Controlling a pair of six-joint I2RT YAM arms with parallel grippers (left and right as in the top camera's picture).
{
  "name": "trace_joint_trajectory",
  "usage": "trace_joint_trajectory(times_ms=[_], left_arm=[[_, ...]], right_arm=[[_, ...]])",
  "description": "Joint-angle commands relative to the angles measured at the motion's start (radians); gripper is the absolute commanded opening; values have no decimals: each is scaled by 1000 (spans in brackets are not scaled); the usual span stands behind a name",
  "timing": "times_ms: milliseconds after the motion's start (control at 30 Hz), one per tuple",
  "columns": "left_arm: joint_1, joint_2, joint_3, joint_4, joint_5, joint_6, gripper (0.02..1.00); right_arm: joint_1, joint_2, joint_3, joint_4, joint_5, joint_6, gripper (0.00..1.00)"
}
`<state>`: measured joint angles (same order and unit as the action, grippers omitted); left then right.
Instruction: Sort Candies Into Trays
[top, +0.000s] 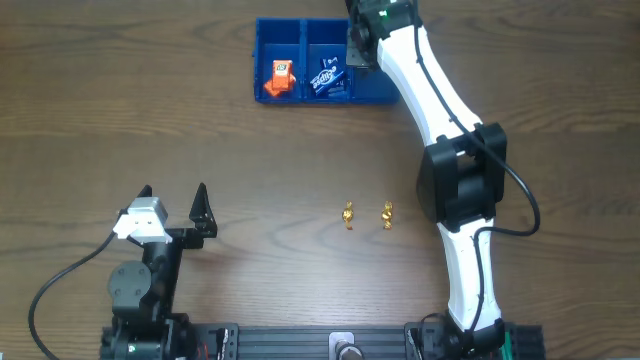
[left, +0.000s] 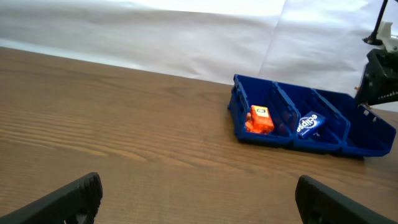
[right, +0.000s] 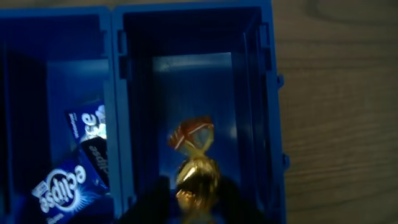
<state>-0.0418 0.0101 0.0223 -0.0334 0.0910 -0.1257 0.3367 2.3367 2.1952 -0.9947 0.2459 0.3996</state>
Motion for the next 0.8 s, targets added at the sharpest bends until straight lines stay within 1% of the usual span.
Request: trace_joint_trajectory(times_ms=[33,133,200,300,400,433,467,533,567,667,733,800], left_arm=[[2,-6,-18,-37,11,14,998],[2,-6,-18,-37,11,14,998],[2,-6,-18,-37,11,14,998],[2,-6,-18,-37,11,14,998],[2,-6,-17,-37,11,14,998],[2,-6,-18,-37,11,14,996],[2,-6,-18,-37,11,14,998],[2,-6,-18,-37,11,14,996],[2,-6,-18,-37,11,14,996],[2,-6,-18,-37,11,14,998],[2,-6,-18,-37,11,14,998],[2,-6,-18,-37,11,14,998]], right_arm=[[-7,0,-16,10,-3,-9,472],[5,-57,-30,4,-3,-16,564],[14,-120,-78,24,-4,-15,599],[28,-306,-283,103,-16,-11,630],[47,-515,-544,145,-79,10,698],[60,-564,-611,138,-85,37,717],[83,-617,-695,123,-92,88,768],[143,-684,-832,114,-117,161,792],[187,-698,-900,114,-133,209,792],[263,-692,-1002,134,-154,291,787],[305,-675,-1060,166,-185,321,781],[332,-640,-1089,189,-197,335,774]])
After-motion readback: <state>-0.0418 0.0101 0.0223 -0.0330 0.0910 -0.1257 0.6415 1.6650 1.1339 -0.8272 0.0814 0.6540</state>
